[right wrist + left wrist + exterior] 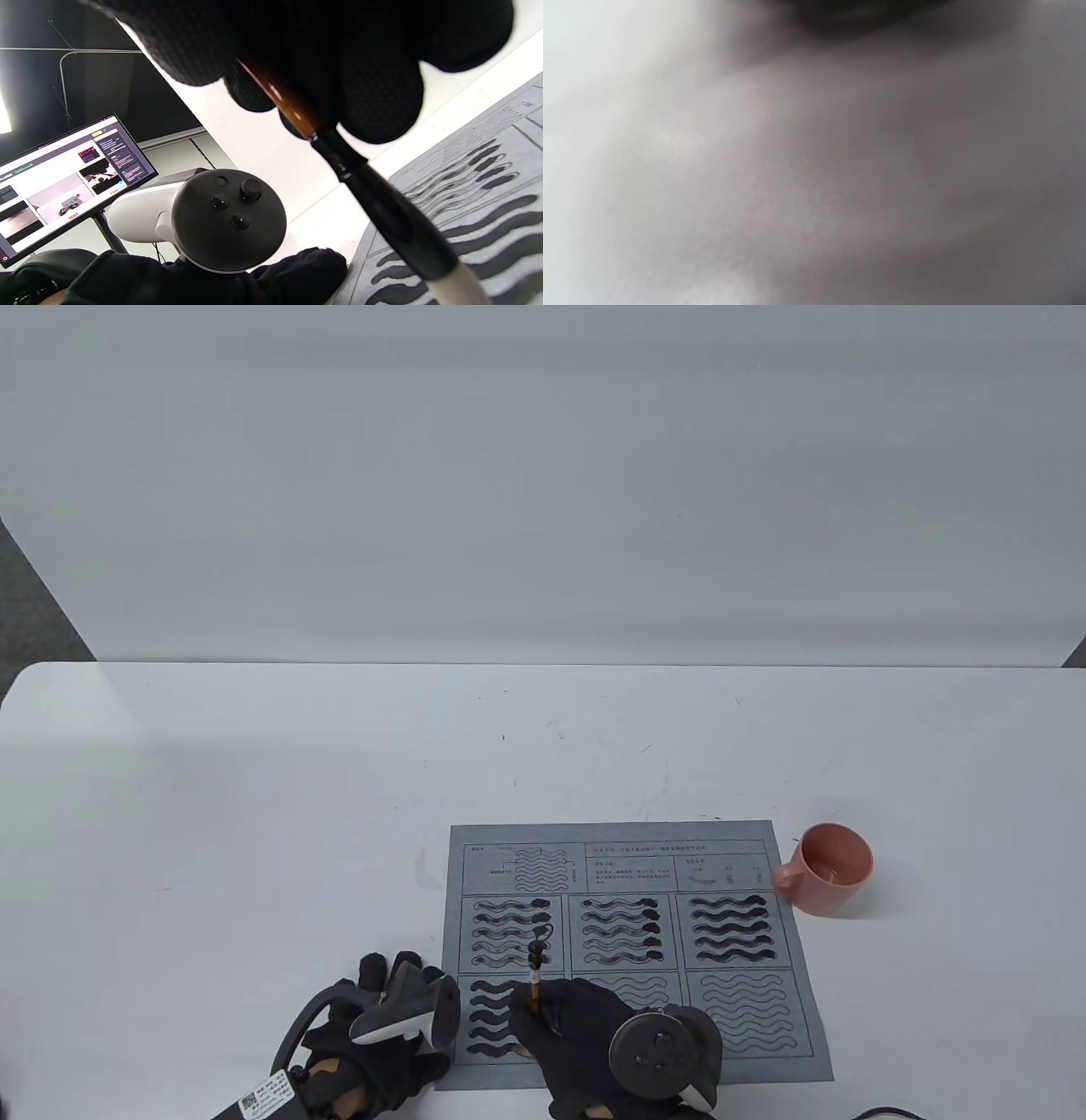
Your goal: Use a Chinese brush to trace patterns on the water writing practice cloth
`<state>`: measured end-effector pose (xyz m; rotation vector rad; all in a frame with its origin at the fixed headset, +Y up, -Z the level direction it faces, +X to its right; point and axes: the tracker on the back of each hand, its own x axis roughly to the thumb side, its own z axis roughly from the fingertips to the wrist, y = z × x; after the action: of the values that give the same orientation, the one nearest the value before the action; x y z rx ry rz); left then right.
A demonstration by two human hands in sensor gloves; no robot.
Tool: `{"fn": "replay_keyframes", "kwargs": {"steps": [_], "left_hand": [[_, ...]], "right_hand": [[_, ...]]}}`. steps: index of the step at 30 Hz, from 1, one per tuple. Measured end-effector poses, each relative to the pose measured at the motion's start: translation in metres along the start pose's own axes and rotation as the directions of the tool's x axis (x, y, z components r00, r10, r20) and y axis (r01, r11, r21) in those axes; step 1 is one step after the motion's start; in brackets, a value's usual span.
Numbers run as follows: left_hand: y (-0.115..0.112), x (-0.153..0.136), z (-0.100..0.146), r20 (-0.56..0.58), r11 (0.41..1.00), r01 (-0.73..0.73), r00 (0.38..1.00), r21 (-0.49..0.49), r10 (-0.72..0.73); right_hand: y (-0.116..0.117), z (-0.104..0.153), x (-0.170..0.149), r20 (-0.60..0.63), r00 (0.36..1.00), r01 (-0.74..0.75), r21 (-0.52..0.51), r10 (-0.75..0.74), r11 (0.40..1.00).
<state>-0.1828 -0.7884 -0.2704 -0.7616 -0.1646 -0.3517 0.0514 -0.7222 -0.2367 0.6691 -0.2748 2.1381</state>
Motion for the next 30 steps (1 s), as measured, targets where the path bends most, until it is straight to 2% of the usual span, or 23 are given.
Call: {"fn": "replay_keyframes", "kwargs": {"steps": [30], "left_hand": [[-0.0003,0.0001,-0.0002,-0.002,1.000,0.004,1.000,0.001,-0.004]], "right_hand": [[-0.0027,-0.0002,-0.0012,-0.020,1.000,-0.012,-0.014,0.012,1.000]]}}
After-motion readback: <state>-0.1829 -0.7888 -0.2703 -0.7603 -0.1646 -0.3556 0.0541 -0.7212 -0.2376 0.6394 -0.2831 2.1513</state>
